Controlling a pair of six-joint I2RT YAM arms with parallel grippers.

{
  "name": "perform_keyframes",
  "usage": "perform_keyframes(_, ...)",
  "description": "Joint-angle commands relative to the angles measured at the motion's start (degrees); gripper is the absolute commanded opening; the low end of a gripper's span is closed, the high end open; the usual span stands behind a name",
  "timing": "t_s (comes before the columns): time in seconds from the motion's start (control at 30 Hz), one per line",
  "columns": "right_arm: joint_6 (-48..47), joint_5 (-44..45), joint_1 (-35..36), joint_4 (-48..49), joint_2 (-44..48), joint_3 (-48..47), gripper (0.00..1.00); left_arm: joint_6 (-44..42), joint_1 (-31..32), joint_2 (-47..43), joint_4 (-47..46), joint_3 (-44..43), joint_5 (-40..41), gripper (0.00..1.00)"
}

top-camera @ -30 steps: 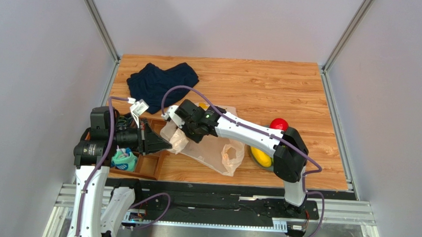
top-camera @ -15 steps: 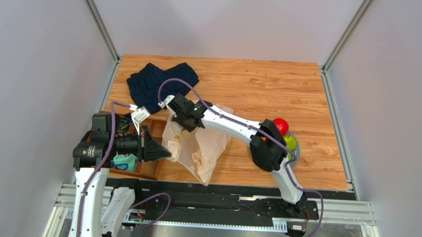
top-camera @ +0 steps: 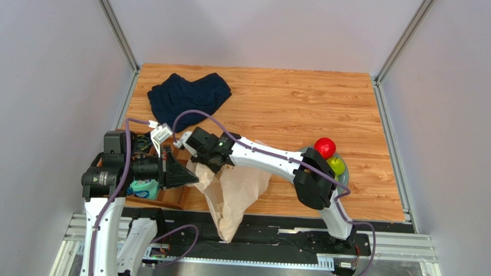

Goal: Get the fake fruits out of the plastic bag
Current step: Adjust the plastic bag at the center of the board.

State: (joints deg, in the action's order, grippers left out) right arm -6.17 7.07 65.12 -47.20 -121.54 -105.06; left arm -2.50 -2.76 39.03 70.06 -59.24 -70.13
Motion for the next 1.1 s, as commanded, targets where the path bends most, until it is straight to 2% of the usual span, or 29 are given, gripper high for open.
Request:
perform_keyframes(0.0, -0.9, 4.8, -2.5, 2.0, -3.0, -6.4, 0.49, -2.7, -0.2, -0.7, 1.5, -0.5, -1.7, 0.00)
perform_keyframes(0.1, -0.6, 6.5, -2.3, 2.8, -4.1, -5.1, 0.62, -3.9, -0.3, -0.4, 3.1, -1.6, -1.6, 0.00)
perform_keyframes(0.2, -0.4, 8.2, -2.2, 3.5, -4.9, -4.0, 0.67, -4.5, -0.3, -0.6, 4.2, -1.8, -1.9, 0.00)
perform_keyframes(0.27, -0.3, 8.6, -2.1, 3.8, -5.6, -4.1, 0.68, -5.1, -0.3, -0.8, 5.2, -1.7, -2.1, 0.00)
perform_keyframes(0.4, -0.7, 9.1, -1.8, 4.2, -7.4, -5.2, 0.62, -5.6, -0.4, -1.5, 6.1, -1.2, -2.7, 0.00)
perform_keyframes(0.63, -1.2, 10.3, -0.3, 5.2, -8.5, -3.7, 0.64, -5.5, -0.3, -1.7, 6.4, -1.6, -5.1, 0.00)
perform_keyframes(0.9, -4.1, 13.0, -0.2, 6.8, -9.1, -3.1, 0.61, -9.9, -0.3, -1.7, 13.7, -3.8, -11.4, 0.00)
perform_keyframes(0.97, -5.0, 12.4, -0.3, 6.8, -9.0, -2.7, 0.58, -9.5, -0.4, -1.8, 12.6, -3.2, -11.0, 0.00)
perform_keyframes(1.07, -6.7, 10.3, -0.3, 6.8, -9.0, -2.9, 0.28, -7.2, -0.4, -2.4, 9.5, -1.6, -10.7, 0.00)
